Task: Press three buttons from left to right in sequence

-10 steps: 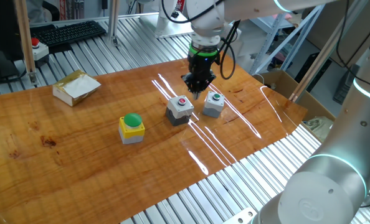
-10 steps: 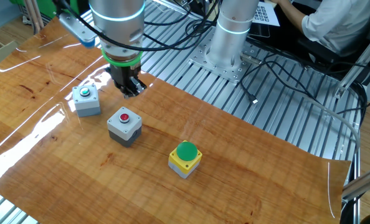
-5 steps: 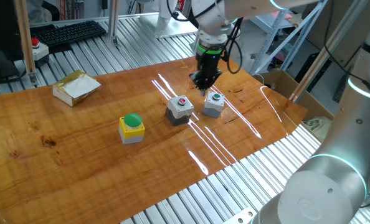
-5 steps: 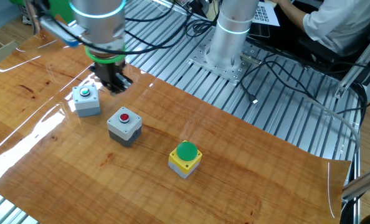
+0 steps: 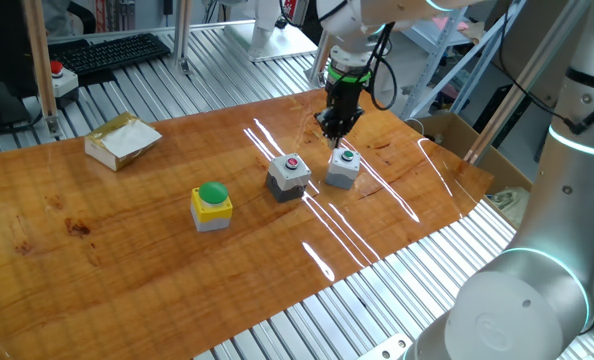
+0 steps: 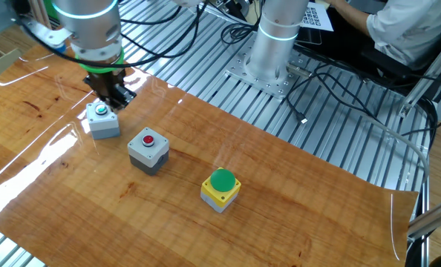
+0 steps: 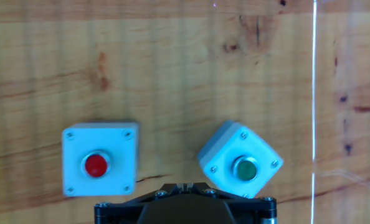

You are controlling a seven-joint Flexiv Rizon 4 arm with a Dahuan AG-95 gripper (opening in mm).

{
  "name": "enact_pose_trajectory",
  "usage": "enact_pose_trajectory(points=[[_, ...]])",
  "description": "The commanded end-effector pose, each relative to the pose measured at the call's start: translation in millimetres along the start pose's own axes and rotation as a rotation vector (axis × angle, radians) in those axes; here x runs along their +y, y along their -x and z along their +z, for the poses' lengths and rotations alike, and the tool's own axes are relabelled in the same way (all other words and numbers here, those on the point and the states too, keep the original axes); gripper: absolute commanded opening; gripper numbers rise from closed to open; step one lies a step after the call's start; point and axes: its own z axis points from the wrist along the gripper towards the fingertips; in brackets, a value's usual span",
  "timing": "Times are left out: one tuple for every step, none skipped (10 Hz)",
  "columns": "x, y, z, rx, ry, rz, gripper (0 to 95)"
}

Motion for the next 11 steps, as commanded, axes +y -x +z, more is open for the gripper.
enact_pose_trajectory(points=[[-2.9, -1.2, 0.4, -0.005, -0.009, -0.002, 57.0], [-8.3, -0.1, 0.9, -0.004, -0.008, -0.006, 57.0], [-12.5, 0.7, 3.5, -0.006, -0.004, -0.008, 57.0], [-15.6, 1.2, 5.7, -0.008, 0.001, -0.007, 57.0], [-18.4, 1.6, 7.7, -0.01, 0.006, -0.005, 57.0], [-20.4, 2.1, 9.4, -0.009, 0.007, 0.0, 57.0], [-20.1, 2.3, 9.6, -0.011, 0.013, 0.006, 57.0], [-19.6, 2.0, 10.2, -0.013, 0.018, 0.012, 57.0], [-19.1, 1.6, 10.7, -0.014, 0.018, 0.013, 57.0], [-18.6, 1.1, 11.2, -0.016, 0.018, 0.012, 57.0], [-18.2, 0.7, 11.9, -0.02, 0.016, 0.012, 57.0]])
